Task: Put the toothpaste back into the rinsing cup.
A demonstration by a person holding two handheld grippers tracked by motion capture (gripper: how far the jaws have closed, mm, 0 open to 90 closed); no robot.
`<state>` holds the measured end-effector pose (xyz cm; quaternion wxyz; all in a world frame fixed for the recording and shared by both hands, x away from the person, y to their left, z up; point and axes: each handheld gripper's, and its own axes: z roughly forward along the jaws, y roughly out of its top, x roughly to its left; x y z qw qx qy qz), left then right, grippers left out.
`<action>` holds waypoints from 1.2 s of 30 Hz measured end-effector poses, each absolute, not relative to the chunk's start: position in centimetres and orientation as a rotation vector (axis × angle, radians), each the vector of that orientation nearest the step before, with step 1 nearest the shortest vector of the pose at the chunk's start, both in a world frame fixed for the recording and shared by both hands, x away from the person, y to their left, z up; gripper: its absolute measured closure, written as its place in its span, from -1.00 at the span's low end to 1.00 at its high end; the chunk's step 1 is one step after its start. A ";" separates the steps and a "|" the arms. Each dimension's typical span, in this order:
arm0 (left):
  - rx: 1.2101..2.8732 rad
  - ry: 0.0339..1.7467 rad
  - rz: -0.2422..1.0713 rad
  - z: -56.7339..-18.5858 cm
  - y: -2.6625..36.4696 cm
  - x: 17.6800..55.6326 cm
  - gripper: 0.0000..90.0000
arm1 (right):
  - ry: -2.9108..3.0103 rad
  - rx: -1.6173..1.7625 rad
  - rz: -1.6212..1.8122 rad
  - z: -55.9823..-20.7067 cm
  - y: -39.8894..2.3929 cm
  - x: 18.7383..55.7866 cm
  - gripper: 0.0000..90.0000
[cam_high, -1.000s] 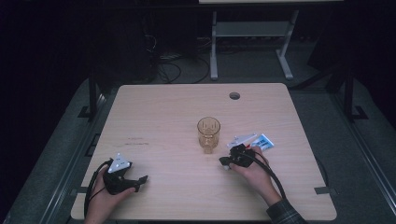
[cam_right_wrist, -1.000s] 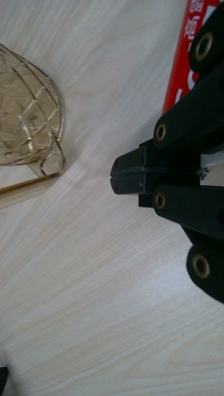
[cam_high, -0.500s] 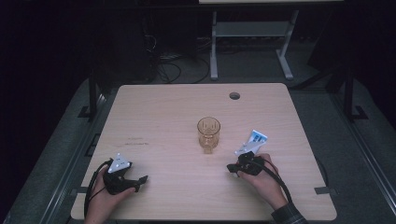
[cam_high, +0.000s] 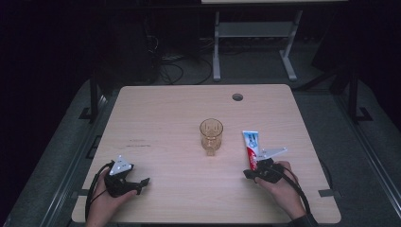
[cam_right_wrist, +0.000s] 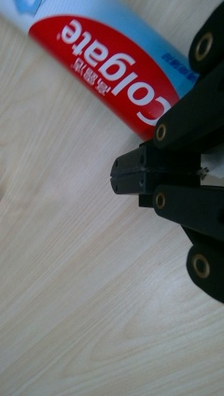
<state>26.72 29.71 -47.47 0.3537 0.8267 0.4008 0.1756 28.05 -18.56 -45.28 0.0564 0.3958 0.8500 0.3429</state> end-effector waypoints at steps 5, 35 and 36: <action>2.135 1.036 0.455 -47.5 29.7 26.7 -0.70 | 2.564 1.222 1.031 -45.4 -19.6 28.0 1.00; 2.138 1.037 0.454 -47.5 29.7 26.7 -0.70 | 2.463 1.201 1.126 -43.3 -22.0 28.3 0.45; 2.138 1.036 0.455 -47.5 29.7 26.7 -0.70 | 2.458 1.193 1.126 -43.2 -22.0 28.5 0.41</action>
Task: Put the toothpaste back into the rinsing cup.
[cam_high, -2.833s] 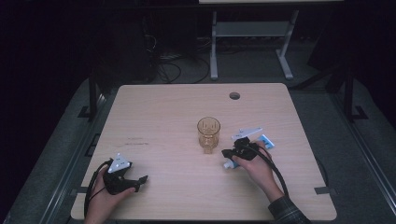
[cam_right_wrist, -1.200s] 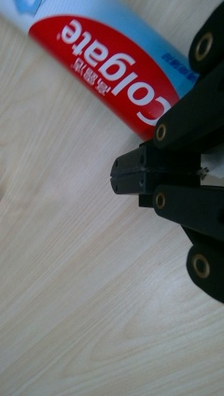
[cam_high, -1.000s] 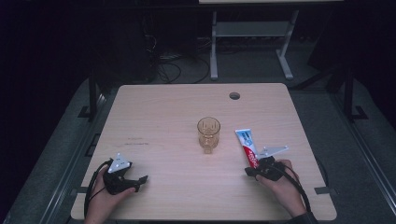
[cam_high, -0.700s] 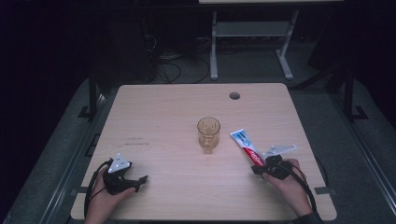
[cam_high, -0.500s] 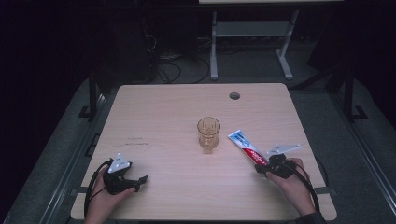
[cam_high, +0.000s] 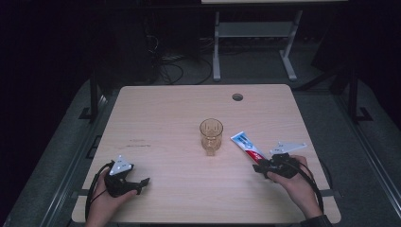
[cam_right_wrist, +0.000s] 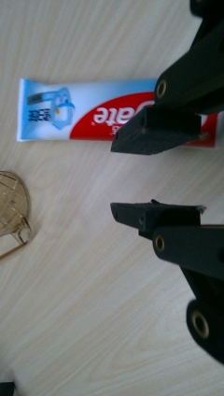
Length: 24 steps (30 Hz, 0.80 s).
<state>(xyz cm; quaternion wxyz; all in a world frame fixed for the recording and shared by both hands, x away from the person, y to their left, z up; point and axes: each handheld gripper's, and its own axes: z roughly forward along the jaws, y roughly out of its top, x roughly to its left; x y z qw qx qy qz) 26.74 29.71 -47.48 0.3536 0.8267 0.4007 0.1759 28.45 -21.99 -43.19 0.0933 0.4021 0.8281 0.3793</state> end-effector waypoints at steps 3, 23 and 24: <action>2.138 1.036 0.454 -47.5 29.7 26.7 -0.70 | 2.443 1.176 1.122 -43.0 -21.9 28.9 0.30; 2.138 1.037 0.455 -47.5 29.7 26.8 -0.70 | 2.395 1.216 1.008 -43.1 -21.8 33.3 -0.07; 2.139 1.037 0.455 -47.5 29.7 26.8 -0.70 | 2.393 1.224 1.006 -43.1 -21.8 33.6 -0.07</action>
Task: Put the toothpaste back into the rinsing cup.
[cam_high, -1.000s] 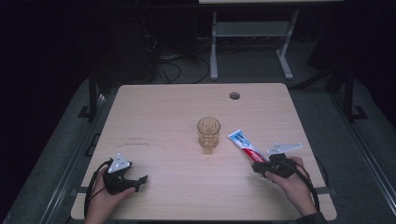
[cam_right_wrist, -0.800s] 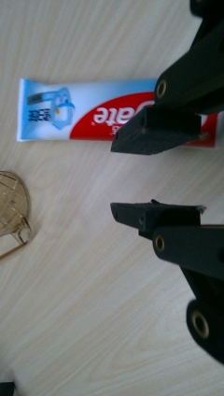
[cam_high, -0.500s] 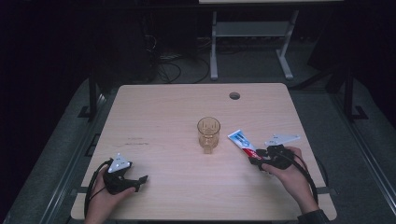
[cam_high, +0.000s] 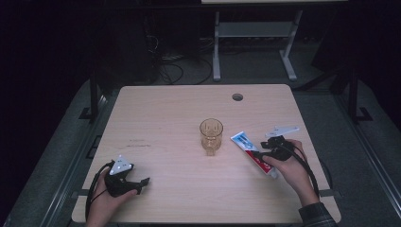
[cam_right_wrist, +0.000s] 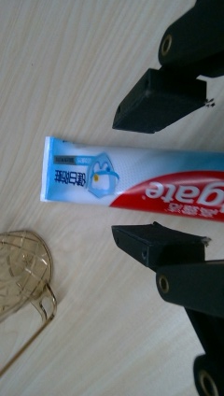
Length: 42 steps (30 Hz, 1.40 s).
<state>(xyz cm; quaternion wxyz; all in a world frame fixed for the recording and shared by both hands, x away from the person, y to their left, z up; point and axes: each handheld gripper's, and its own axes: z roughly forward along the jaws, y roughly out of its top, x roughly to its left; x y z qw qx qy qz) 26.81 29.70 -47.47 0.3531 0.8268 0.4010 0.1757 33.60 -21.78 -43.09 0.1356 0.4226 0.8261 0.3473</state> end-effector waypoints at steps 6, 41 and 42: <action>2.139 1.037 0.455 -47.5 29.7 26.8 -0.70 | 2.400 1.239 0.971 -43.4 -21.2 35.3 -0.09; 2.139 1.037 0.455 -47.5 29.7 26.8 -0.70 | 2.490 1.242 0.799 -46.1 -17.6 38.9 -0.07; 2.139 1.038 0.455 -47.5 29.7 26.8 -0.70 | 2.489 1.245 0.795 -46.0 -17.6 38.9 -0.05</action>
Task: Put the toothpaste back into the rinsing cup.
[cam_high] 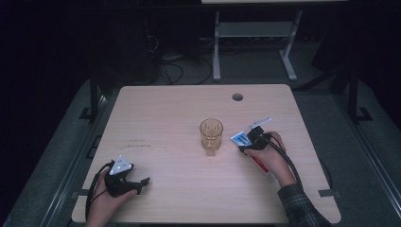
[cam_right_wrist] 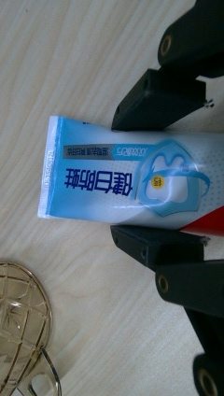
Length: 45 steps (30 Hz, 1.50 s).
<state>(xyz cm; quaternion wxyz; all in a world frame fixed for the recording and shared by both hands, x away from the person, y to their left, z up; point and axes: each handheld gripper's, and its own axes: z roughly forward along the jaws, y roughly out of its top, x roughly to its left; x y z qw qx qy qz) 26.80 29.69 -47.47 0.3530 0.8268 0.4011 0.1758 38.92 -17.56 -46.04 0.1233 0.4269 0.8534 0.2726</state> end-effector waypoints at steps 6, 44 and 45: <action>2.139 1.037 0.455 -47.5 29.7 26.8 -0.70 | 2.488 1.268 0.772 -45.8 -17.3 38.9 0.14; 2.139 1.037 0.454 -47.5 29.7 26.8 -0.70 | 2.348 1.351 1.126 -42.8 -19.8 38.1 0.59; 2.138 1.037 0.454 -47.5 29.7 26.8 -0.70 | 2.340 1.354 1.138 -42.6 -19.9 38.0 0.59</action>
